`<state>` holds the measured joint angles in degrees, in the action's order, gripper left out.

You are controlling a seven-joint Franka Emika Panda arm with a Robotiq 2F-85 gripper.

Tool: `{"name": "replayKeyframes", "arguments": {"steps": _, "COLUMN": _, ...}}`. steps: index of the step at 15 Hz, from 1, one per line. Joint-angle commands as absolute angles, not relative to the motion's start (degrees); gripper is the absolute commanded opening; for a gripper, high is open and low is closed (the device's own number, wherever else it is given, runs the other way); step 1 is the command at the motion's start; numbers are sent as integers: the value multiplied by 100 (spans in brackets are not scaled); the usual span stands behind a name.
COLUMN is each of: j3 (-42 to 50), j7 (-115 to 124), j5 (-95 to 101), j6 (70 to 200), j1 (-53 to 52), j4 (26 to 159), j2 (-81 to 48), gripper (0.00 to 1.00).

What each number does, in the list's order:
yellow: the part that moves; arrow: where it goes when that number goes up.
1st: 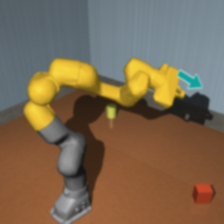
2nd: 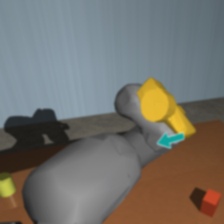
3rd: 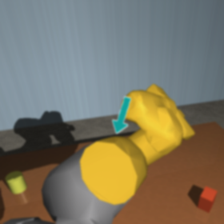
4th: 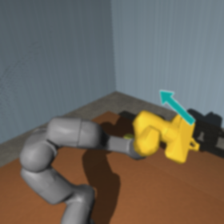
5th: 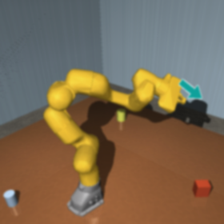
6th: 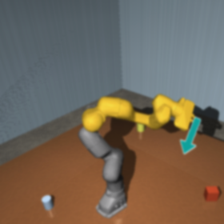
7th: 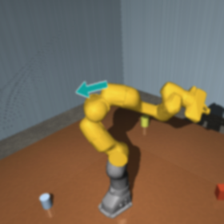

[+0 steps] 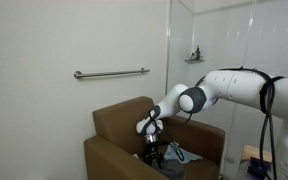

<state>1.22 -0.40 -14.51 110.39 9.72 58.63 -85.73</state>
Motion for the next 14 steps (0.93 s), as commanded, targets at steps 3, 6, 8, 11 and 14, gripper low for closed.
{"name": "replayKeyframes", "arguments": {"steps": 3, "j3": 121, "j7": 156, "j5": -1211, "j6": 11025, "j1": 948, "j4": 5762, "j2": -8548, "gripper": 34}}
{"name": "replayKeyframes", "arguments": {"steps": 6, "j3": 99, "j7": 92, "j5": -1163, "j6": 11016, "j1": 957, "j4": 5747, "j2": -8547, "gripper": 15}}
{"name": "replayKeyframes", "arguments": {"steps": 8, "j3": 90, "j7": 69, "j5": -1154, "j6": 11018, "j1": 972, "j4": 5733, "j2": -8547, "gripper": 6}}
{"name": "replayKeyframes", "arguments": {"steps": 11, "j3": 84, "j7": -6, "j5": -1136, "j6": 10969, "j1": 998, "j4": 5649, "j2": -8547, "gripper": 4}}
{"name": "replayKeyframes", "arguments": {"steps": 14, "j3": 205, "j7": -115, "j5": -1244, "j6": 11162, "j1": 941, "j4": 6026, "j2": -8231, "gripper": 7}}
